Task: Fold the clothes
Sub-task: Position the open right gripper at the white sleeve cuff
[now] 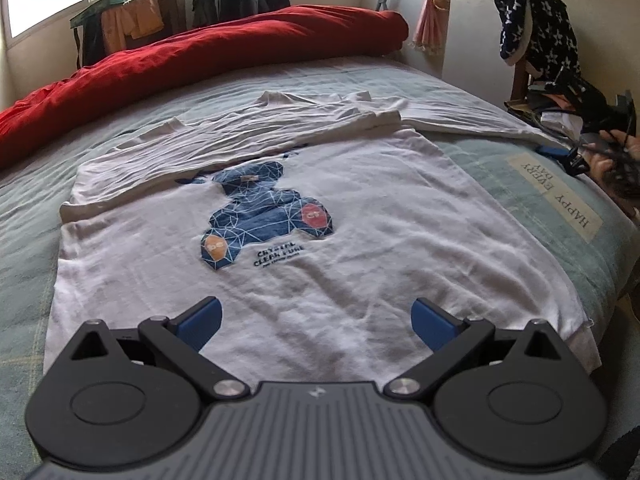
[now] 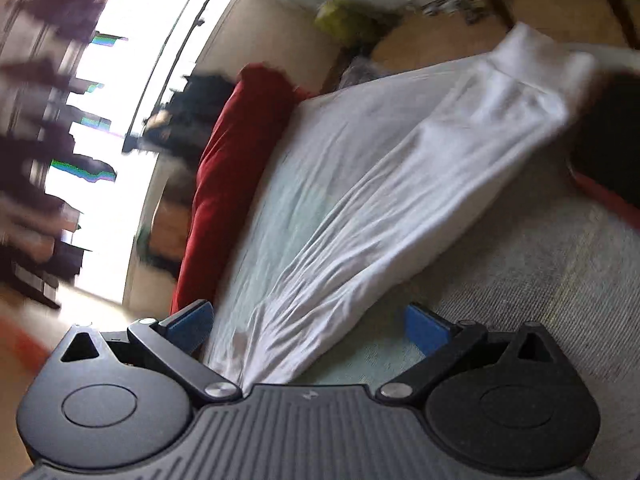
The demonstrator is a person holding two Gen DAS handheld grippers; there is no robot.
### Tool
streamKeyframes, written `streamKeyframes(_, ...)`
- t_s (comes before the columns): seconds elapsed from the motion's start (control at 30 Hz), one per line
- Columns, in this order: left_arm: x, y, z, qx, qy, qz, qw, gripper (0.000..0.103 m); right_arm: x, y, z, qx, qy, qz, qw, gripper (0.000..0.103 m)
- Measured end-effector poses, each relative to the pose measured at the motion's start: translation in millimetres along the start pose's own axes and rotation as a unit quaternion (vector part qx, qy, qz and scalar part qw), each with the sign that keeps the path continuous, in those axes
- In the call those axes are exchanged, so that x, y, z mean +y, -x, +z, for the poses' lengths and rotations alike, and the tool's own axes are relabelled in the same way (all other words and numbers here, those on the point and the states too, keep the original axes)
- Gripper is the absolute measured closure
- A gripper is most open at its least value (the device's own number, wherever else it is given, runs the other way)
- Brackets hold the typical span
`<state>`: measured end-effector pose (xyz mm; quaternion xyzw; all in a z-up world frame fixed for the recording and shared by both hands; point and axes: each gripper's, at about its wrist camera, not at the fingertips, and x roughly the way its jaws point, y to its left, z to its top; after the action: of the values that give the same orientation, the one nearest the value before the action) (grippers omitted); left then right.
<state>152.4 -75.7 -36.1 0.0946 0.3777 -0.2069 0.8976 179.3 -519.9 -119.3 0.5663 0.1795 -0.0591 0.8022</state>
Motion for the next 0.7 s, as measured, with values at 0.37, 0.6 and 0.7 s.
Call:
streamKeyframes(0.37,3.4,-11.2,-0.6,0.009,0.007,0.000,0.9999,0.002,-3.8,-23.2,14.5,-0.128,-0.031,-0.041,0.990,0.000)
streamKeyframes(0.6,8.5,-14.9,-2.6,0.015,0.012,0.005,0.9998,0.002,-16.3,-24.9,23.8,-0.191,-0.028,-0.047,0.980,0.000)
streamKeyframes(0.7,8.7,-17.3,-3.0,0.018,0.012,0.007,0.9997,0.002,-20.6,-28.6,30.5,-0.192,-0.028,-0.047,0.980,0.000)
